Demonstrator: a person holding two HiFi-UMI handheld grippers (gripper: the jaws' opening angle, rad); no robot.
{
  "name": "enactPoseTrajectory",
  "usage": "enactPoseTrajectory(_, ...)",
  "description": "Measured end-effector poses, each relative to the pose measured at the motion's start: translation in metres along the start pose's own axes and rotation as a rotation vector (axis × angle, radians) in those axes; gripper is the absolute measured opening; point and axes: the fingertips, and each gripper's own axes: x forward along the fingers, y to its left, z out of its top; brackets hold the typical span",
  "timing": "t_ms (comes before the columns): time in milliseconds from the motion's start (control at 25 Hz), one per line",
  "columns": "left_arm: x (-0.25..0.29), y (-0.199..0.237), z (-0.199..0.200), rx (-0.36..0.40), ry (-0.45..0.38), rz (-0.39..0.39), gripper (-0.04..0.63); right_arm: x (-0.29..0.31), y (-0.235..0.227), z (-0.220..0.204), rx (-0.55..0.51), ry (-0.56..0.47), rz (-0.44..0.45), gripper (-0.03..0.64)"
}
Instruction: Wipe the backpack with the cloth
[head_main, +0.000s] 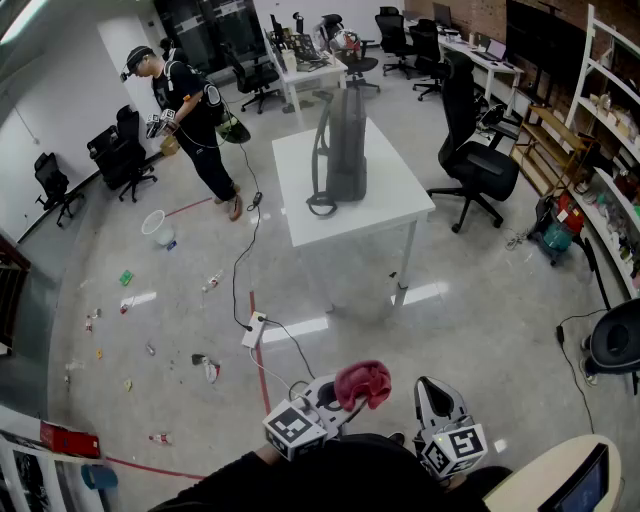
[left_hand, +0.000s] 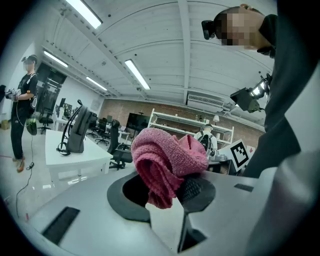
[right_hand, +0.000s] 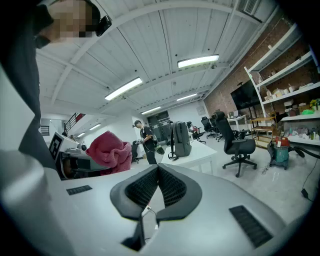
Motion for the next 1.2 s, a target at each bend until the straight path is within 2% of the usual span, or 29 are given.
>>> enactPoseTrajectory(520, 0.026, -0.03, -0.013, 0.008, 0.016, -0.025, 0.126, -0.031, -0.023, -0.009, 0.01, 0.005, -0.009, 0.014)
enactPoseTrajectory(800, 0.051, -0.056, -0.019, 0.009, 0.029, -0.034, 0.126, -0.064, -0.041, 0.005, 0.064, -0.077, 0.014, 0.014)
enactPoseTrajectory(1000, 0.065, -0.078, -0.032, 0.021, 0.049, -0.03, 0.127, -0.086, -0.054, 0.0, 0.078, -0.101, 0.017, 0.014)
enactPoseTrajectory(1200, 0.063, -0.078, -0.041, 0.004, 0.075, 0.002, 0.127, -0.087, -0.056, -0.009, 0.111, -0.104, 0.037, 0.014)
